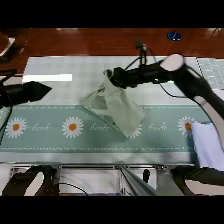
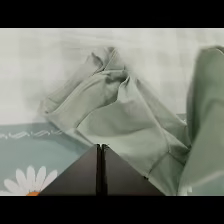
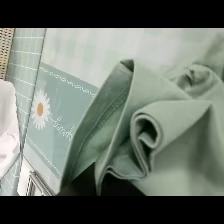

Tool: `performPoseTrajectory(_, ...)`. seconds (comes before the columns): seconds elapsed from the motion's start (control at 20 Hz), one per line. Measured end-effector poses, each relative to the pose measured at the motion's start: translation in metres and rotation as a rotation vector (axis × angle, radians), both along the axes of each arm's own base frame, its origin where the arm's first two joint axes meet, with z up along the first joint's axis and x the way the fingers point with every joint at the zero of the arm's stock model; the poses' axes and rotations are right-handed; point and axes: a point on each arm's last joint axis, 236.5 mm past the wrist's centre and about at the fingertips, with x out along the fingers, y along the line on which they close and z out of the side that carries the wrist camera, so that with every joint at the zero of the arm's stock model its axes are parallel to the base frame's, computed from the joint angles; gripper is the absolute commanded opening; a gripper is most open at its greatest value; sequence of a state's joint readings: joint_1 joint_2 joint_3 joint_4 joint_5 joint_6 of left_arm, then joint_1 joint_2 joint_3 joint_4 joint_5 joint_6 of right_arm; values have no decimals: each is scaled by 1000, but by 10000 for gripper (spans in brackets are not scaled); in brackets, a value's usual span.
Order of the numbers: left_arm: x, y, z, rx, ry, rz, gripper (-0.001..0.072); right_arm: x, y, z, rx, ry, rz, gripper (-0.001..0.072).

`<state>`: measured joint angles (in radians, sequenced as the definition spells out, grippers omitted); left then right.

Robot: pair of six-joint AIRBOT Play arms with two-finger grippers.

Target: Fold the shirts.

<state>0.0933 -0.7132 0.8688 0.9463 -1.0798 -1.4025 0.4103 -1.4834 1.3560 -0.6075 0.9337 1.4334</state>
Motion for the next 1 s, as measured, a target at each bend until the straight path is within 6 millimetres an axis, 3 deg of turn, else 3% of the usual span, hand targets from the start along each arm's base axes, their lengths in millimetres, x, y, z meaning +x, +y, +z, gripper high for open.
performPoseTrajectory(0.2,-16,1,-36,-5,66,11,21,28,36,-39,-7,74,22,26)
performPoseTrajectory(0.25,-17,2,-42,-8,74,19,21,31,41,-47,-9,90,25,119)
performPoseTrajectory(0.3,-18,3,-48,-9,82,26,21,34,45,-53,-8,103,30,383)
performPoseTrajectory(0.35,-20,3,-54,-11,91,28,21,36,49,-58,-3,116,30,415)
performPoseTrajectory(0.55,-23,2,-70,-29,121,41,21,49,46,-61,14,131,5,413)
performPoseTrajectory(0.7,-24,1,-74,-38,132,43,21,65,15,-34,39,115,-35,409)
performPoseTrajectory(0.8,-24,0,-76,-41,135,44,21,62,-21,-8,-3,74,-21,409)
performPoseTrajectory(0.9,-25,0,-77,-42,137,45,21,46,-69,13,-139,4,-18,409)
performPoseTrajectory(1.0,-24,0,-77,-44,136,45,21,15,-128,14,-342,-27,-69,409)
